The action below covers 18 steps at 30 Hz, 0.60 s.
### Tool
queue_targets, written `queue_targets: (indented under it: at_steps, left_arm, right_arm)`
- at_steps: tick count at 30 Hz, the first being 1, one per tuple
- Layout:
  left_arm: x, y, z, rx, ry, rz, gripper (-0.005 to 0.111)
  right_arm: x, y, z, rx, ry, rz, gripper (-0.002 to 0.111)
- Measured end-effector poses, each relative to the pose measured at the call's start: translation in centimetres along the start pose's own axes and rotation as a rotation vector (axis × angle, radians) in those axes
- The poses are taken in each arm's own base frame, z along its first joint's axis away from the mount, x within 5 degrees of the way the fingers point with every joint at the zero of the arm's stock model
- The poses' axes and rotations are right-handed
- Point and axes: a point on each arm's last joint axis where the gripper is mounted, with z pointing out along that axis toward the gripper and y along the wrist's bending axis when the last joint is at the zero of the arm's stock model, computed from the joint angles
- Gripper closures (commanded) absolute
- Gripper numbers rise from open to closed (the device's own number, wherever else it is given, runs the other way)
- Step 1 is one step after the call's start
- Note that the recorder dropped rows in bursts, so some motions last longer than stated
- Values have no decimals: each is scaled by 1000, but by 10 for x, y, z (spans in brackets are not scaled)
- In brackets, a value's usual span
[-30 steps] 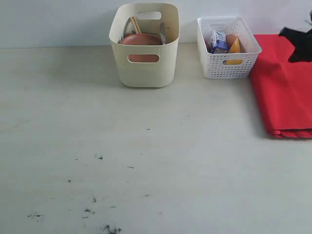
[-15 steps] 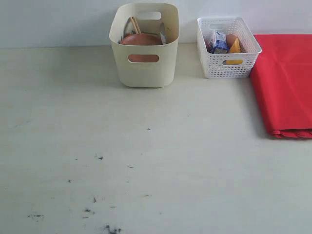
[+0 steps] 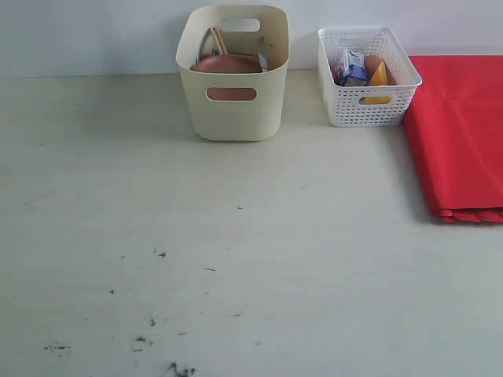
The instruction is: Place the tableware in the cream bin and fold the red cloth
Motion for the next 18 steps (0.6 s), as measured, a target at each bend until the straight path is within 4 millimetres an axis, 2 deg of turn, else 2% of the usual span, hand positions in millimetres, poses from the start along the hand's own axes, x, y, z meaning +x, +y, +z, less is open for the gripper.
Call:
queue_targets:
  at_steps: [4, 10, 13, 18]
  left_arm:
    - [21, 6, -5, -58, -164, 84, 104]
    - [75, 13, 16, -63, -191, 106, 104]
    - [85, 15, 18, -69, -143, 124, 104]
    - [88, 16, 19, -74, -108, 128, 104]
  right_arm:
    - [0, 0, 0, 0, 0, 0, 108]
    - [0, 0, 0, 0, 0, 0, 108]
    - [0, 0, 0, 0, 0, 0, 108]
    - [0, 0, 0, 0, 0, 0, 108]
